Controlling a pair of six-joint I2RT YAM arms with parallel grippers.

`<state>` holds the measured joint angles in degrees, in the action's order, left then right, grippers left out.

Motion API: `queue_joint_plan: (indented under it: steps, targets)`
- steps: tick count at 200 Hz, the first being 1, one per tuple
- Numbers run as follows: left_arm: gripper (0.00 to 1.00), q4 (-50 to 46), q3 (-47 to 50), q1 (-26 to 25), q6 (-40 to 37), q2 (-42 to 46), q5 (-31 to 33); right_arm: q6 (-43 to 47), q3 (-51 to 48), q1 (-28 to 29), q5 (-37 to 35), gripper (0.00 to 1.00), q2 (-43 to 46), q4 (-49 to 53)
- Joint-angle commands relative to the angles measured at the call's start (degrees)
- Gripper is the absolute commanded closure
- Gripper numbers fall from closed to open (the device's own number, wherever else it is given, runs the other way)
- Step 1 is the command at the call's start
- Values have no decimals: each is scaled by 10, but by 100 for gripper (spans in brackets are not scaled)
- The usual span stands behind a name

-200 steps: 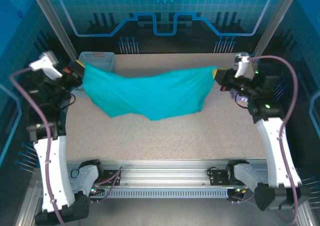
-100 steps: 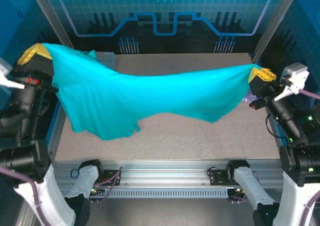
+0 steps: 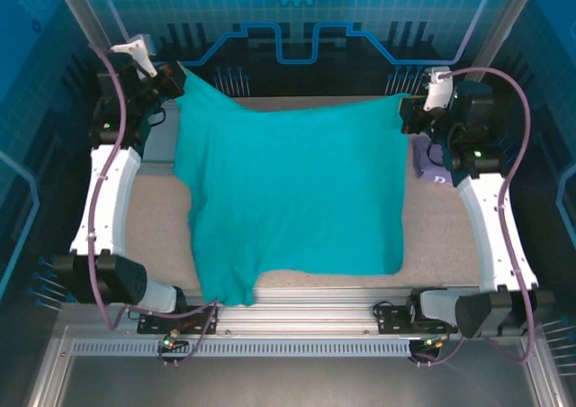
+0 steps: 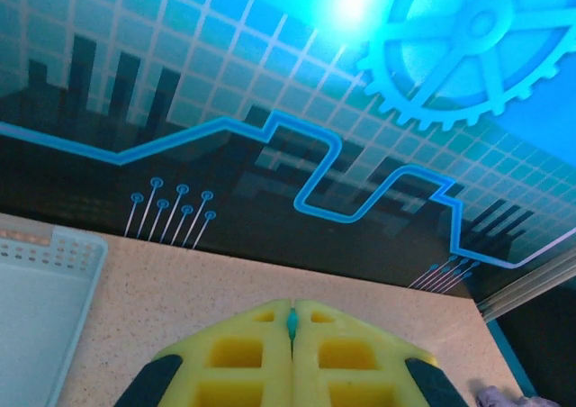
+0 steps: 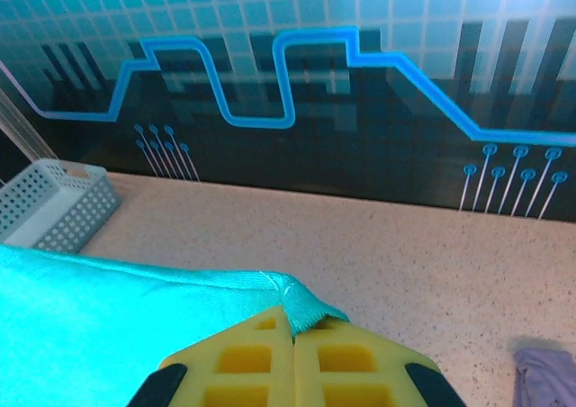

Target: Fold the inside-out t-shirt

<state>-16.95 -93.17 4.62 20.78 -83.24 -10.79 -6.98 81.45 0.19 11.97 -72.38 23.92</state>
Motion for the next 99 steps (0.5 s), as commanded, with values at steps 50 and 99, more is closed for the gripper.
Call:
queue_joint_plan:
  steps: [50,99]
  targets:
    - [100,102,52,-3,-8,129,10,37,0,-3,-38,100,97,-13]
    - [100,108,80,-3,-4,297,-12,39,3,-4,-61,100,267,32]
